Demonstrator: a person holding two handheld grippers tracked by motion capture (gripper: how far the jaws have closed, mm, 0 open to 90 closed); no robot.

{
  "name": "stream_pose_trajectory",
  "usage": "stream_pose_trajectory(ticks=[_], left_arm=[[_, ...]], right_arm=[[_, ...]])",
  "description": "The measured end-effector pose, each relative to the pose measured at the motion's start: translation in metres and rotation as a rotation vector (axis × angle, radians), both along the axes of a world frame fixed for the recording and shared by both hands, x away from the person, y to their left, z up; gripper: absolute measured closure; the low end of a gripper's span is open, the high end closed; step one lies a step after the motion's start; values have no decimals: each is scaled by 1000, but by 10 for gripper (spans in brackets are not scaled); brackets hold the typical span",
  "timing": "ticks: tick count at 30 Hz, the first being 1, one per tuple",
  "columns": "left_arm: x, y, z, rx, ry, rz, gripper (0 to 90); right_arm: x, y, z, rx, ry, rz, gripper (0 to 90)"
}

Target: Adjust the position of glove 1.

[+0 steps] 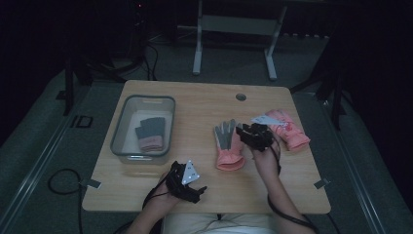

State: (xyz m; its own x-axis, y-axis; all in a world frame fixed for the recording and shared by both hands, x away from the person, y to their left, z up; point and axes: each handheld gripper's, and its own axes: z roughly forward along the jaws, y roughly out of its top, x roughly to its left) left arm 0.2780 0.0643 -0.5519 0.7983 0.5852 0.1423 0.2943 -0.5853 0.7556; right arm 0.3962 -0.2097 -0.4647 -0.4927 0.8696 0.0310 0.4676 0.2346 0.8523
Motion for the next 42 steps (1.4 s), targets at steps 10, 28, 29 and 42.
stream_pose_trajectory(ticks=[10, 28, 29, 42], left_arm=[[-4, -7, 2, 29, -14, -13, 70], [-2, -4, 2, 8, -8, 2, 70], [-2, -4, 2, 9, -8, 2, 70], [-3, -2, 2, 5, -6, 3, 70]], right_arm=[[25, -94, 5, -60, -3, -23, 629], [87, -161, -19, -163, 120, -51, 526], [91, -162, -23, -162, 129, -50, 519], [108, -168, -61, -301, 189, -60, 486]])
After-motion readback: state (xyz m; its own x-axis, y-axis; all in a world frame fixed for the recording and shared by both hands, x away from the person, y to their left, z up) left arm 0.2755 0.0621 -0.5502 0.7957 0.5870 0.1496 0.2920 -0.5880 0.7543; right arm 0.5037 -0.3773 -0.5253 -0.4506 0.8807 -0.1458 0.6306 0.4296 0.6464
